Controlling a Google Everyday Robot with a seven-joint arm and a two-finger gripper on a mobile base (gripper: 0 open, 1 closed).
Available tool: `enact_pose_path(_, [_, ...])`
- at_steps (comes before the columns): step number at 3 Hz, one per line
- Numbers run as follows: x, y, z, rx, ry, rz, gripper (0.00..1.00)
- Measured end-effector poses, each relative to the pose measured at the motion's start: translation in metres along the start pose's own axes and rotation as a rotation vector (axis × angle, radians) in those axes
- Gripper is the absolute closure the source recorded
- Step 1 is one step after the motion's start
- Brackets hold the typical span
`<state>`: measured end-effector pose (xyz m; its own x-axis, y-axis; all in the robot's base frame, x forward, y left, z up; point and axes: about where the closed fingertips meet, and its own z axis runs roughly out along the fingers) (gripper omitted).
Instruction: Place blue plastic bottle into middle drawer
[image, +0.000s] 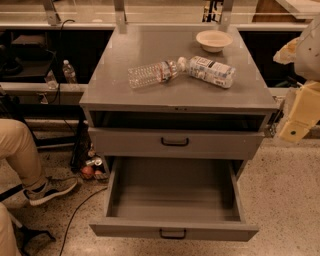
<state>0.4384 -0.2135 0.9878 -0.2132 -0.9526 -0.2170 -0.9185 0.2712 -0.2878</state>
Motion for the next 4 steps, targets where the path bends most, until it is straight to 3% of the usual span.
enact_pose_path(1, [0.0, 0.0, 0.0, 0.0, 0.0, 0.0, 0.0])
enact_pose_path(2, [0.001, -0.015, -0.001, 0.039, -0.056, 0.029, 0.0])
enact_pose_path(4, [0.008, -0.085, 0.015, 0.112, -0.219, 0.097, 0.0])
